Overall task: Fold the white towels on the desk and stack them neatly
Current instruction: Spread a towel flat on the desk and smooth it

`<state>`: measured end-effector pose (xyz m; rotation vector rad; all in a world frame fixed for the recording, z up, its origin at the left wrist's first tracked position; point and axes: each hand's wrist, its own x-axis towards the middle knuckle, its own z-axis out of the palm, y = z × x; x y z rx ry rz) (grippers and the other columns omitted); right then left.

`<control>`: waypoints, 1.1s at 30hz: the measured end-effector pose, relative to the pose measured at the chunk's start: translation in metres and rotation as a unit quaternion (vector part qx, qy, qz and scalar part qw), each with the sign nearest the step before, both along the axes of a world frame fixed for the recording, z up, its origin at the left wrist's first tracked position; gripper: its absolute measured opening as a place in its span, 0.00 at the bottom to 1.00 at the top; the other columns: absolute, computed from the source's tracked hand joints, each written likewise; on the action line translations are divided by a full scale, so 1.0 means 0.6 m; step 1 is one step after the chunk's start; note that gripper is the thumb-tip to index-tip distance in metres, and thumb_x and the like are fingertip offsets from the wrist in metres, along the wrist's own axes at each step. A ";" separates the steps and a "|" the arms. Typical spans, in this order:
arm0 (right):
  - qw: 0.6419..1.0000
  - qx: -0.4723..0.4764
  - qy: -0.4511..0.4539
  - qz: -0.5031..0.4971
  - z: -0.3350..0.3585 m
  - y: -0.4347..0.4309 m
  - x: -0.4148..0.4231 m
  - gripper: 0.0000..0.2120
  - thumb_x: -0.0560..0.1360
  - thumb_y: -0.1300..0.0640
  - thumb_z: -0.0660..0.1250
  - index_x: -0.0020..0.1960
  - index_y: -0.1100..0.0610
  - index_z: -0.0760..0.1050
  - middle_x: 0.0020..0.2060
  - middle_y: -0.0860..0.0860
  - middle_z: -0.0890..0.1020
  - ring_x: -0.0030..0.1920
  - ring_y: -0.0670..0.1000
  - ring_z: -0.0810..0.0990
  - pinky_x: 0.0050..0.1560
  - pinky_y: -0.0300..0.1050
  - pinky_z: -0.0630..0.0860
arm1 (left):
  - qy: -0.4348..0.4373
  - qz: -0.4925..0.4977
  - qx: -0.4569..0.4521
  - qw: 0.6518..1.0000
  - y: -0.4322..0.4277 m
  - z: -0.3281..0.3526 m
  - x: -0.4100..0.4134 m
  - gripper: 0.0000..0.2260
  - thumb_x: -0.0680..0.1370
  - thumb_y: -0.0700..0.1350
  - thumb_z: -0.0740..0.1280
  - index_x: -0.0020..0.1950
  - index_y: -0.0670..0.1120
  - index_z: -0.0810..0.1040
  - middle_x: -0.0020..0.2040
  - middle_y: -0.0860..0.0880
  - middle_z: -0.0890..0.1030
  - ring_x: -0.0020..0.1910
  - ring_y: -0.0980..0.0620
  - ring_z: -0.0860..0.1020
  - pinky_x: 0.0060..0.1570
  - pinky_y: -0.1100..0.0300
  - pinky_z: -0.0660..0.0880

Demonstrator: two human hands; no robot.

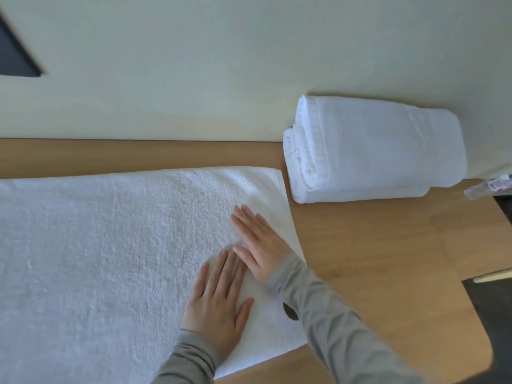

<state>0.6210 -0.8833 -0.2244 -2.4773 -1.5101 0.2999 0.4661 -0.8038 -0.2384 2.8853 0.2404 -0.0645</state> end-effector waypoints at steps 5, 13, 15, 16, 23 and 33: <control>0.991 -0.042 -0.009 -0.128 -0.018 0.031 0.115 0.26 0.82 0.54 0.49 0.76 0.58 0.45 0.76 0.52 0.46 0.76 0.50 0.43 0.75 0.46 0.39 | -0.011 -0.004 -0.014 1.000 0.003 -0.002 0.001 0.28 0.76 0.56 0.53 0.72 0.42 0.65 0.74 0.43 0.62 0.72 0.44 0.62 0.67 0.45 0.59; 0.999 -0.019 -0.047 -0.015 -0.011 0.089 0.101 0.25 0.81 0.51 0.50 0.76 0.59 0.52 0.76 0.53 0.54 0.76 0.50 0.49 0.75 0.51 0.44 | 0.000 -0.003 -0.011 1.000 0.003 0.005 0.003 0.28 0.76 0.57 0.53 0.72 0.42 0.65 0.74 0.43 0.61 0.73 0.44 0.62 0.66 0.45 0.59; 0.993 -0.045 -0.056 -0.090 -0.020 0.071 0.123 0.25 0.82 0.51 0.49 0.76 0.57 0.50 0.76 0.52 0.52 0.76 0.49 0.47 0.75 0.51 0.45 | 0.002 -0.004 -0.008 1.000 0.003 0.007 0.002 0.29 0.76 0.57 0.53 0.73 0.43 0.64 0.75 0.43 0.61 0.73 0.44 0.60 0.67 0.45 0.59; 0.986 -0.049 -0.039 -0.151 -0.018 0.061 0.136 0.25 0.82 0.51 0.48 0.76 0.57 0.49 0.77 0.52 0.50 0.76 0.49 0.46 0.75 0.49 0.43 | 0.002 -0.002 -0.008 1.000 0.003 0.008 0.002 0.29 0.76 0.57 0.52 0.73 0.43 0.64 0.75 0.43 0.61 0.73 0.44 0.60 0.67 0.45 0.58; 0.988 -0.005 0.040 -0.147 0.013 0.026 0.073 0.25 0.82 0.56 0.50 0.76 0.59 0.47 0.77 0.52 0.48 0.76 0.49 0.43 0.75 0.44 0.40 | 0.009 0.000 -0.002 1.000 0.002 0.011 0.000 0.29 0.77 0.57 0.50 0.74 0.43 0.60 0.76 0.43 0.58 0.74 0.44 0.57 0.68 0.45 0.56; 0.975 -0.070 0.119 -0.173 0.060 -0.047 0.050 0.24 0.82 0.58 0.52 0.76 0.59 0.51 0.76 0.53 0.52 0.76 0.50 0.46 0.75 0.45 0.45 | 0.015 0.010 0.021 1.000 0.003 0.021 0.001 0.28 0.77 0.57 0.49 0.72 0.44 0.65 0.74 0.44 0.62 0.73 0.44 0.61 0.68 0.47 0.56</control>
